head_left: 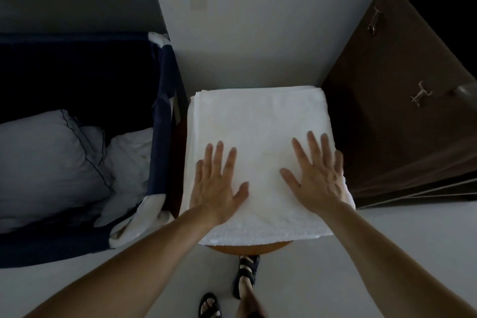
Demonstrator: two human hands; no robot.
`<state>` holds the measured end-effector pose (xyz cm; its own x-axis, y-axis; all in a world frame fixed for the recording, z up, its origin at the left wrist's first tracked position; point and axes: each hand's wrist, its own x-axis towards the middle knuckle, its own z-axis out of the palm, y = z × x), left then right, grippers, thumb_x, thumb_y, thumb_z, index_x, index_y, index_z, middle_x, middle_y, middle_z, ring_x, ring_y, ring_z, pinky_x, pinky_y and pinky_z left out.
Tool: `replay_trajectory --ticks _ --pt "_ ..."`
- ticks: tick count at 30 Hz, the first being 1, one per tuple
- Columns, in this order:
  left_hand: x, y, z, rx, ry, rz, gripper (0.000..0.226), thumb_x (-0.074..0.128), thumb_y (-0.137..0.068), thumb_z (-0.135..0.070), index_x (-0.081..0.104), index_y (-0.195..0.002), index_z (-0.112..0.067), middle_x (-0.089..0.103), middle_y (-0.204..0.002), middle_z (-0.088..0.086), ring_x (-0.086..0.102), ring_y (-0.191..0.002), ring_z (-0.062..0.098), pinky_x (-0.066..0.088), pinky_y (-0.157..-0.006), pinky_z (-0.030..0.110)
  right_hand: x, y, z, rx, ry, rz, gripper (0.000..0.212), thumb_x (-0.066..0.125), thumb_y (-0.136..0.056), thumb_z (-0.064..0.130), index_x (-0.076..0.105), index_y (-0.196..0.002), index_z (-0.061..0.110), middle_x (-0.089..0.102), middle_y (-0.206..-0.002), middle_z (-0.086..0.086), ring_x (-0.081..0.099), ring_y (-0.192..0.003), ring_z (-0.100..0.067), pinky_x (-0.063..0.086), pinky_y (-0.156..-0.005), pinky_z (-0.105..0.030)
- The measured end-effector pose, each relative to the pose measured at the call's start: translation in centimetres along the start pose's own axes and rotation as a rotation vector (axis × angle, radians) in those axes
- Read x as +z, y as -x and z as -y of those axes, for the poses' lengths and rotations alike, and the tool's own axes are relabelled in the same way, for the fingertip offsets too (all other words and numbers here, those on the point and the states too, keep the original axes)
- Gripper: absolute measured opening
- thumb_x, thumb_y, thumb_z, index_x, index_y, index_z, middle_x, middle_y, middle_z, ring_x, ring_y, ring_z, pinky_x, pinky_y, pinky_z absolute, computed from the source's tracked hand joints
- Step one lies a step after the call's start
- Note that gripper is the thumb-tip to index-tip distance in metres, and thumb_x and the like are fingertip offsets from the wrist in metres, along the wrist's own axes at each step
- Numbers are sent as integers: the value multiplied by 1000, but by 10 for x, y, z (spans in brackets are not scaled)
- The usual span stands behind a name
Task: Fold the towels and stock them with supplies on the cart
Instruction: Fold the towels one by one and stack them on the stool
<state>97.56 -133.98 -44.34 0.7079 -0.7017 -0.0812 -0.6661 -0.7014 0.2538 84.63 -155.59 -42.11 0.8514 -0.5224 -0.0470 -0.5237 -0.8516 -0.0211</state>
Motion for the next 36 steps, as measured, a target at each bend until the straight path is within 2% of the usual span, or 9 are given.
replay_trajectory --ticks 4,8,14,18,21,24,27,31,36 --pt "35 -14 1 -21 -32 169 85 4 -84 -78 -27 -151 -34 -39 -157 2 -40 -142 25 -17 -119 49 43 -6 6 25 -18 203 78 6 -89 78 -16 -154 40 -23 -165 1 -31 -148 -28 -13 -119 -58" --pt "53 -12 3 -26 -29 133 85 9 -88 -77 -26 -152 -33 -38 -158 2 -37 -144 26 -19 -117 48 62 -7 3 27 -8 169 78 6 -90 79 -17 -154 40 -19 -166 0 -28 -149 -26 -18 -118 -54" --pt "31 -17 5 -20 -33 286 86 5 -83 -79 -44 -139 -37 -48 -151 0 -47 -137 24 -21 -117 49 45 -10 7 21 -40 231 85 -3 -84 82 -20 -154 38 -37 -159 4 -38 -144 -22 -22 -116 -54" --pt "-8 -38 32 -36 -52 199 83 4 -84 -75 -32 -148 -35 -39 -157 -3 -44 -139 20 -22 -114 45 14 -46 42 -51 -136 166 86 -5 -80 85 -21 -151 39 -39 -156 8 -36 -145 -18 -17 -119 -53" --pt "-55 -57 80 -176 -54 21 82 14 -91 -69 -14 -156 -27 -24 -163 -1 -33 -145 20 -16 -116 45 -12 -82 97 -197 -154 119 85 -3 -83 83 -20 -152 37 -36 -159 5 -35 -146 -20 -9 -121 -56" --pt "-94 -55 147 -268 -44 -38 80 27 -94 -62 -2 -158 -23 -12 -166 3 -18 -151 24 -5 -121 47 -29 -109 161 -324 -193 87 84 1 -86 82 -12 -156 37 -30 -162 4 -32 -148 -21 -5 -121 -58" --pt "-113 -36 223 -354 -54 -34 80 32 -95 -59 2 -158 -21 -7 -166 3 -13 -152 24 2 -122 48 -39 -132 228 -445 -189 94 85 0 -85 82 -12 -157 37 -33 -160 4 -32 -148 -22 -3 -121 -57" --pt "-117 -18 332 -477 -35 17 83 37 -95 -59 0 -159 -20 -4 -167 5 -9 -153 25 4 -123 47 -35 -160 326 -565 -218 94 82 23 -91 73 3 -159 32 -15 -167 0 -25 -150 -22 -1 -120 -54" --pt "-90 -31 455 -465 37 114 84 37 -96 -60 1 -158 -18 -6 -166 4 -11 -152 25 2 -123 48 29 -191 438 -517 -143 284 84 31 -92 69 2 -159 28 -16 -166 1 -26 -150 -23 4 -121 -59"
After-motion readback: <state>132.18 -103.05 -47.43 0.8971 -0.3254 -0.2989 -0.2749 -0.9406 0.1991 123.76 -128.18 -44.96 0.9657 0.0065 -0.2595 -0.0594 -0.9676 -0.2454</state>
